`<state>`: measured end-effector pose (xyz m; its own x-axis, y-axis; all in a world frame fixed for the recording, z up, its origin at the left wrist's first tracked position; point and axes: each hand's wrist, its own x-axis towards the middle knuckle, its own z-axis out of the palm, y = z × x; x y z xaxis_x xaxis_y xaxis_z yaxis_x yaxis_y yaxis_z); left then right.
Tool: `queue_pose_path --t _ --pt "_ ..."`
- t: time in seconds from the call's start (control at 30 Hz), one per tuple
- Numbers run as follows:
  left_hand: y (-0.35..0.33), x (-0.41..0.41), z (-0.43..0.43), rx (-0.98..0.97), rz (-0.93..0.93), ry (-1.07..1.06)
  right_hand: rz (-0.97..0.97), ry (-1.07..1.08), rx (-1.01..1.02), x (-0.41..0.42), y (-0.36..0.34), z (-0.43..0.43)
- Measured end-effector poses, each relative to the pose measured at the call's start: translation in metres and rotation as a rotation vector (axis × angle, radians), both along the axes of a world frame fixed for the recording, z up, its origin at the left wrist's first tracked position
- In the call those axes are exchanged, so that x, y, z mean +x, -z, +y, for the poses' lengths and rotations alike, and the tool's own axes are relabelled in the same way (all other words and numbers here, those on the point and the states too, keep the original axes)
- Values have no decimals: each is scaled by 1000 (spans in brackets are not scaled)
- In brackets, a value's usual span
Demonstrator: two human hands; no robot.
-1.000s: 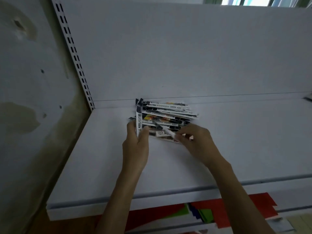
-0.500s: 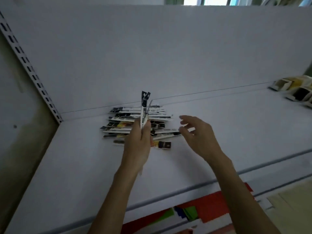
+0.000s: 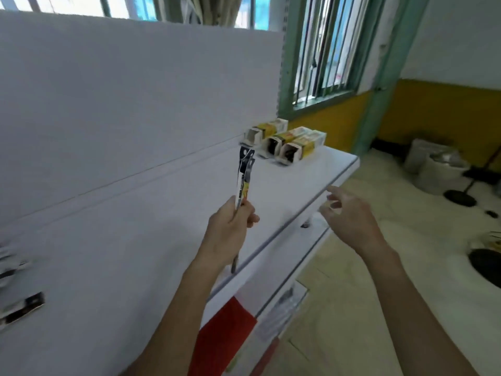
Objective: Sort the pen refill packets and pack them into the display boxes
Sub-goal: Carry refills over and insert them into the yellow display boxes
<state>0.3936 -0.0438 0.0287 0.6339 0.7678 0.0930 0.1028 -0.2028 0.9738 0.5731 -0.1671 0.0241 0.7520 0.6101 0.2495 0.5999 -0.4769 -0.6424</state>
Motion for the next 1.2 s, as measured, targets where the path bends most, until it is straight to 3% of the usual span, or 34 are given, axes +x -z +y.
queue_pose_path --t 0.37,0.53,0.7,0.9,1.2 --pt "5 204 -37 157 44 124 -75 115 -42 167 7 -56" --pt "18 270 -7 93 82 60 -54 26 -15 236 18 -9" --pt "1 324 38 196 82 -32 -31 -205 -1 295 15 67" --pt "-24 356 82 181 44 -297 -66 -328 28 356 -7 136" --pt "9 329 110 123 -171 -1135 -175 -822 -66 385 -1 219"
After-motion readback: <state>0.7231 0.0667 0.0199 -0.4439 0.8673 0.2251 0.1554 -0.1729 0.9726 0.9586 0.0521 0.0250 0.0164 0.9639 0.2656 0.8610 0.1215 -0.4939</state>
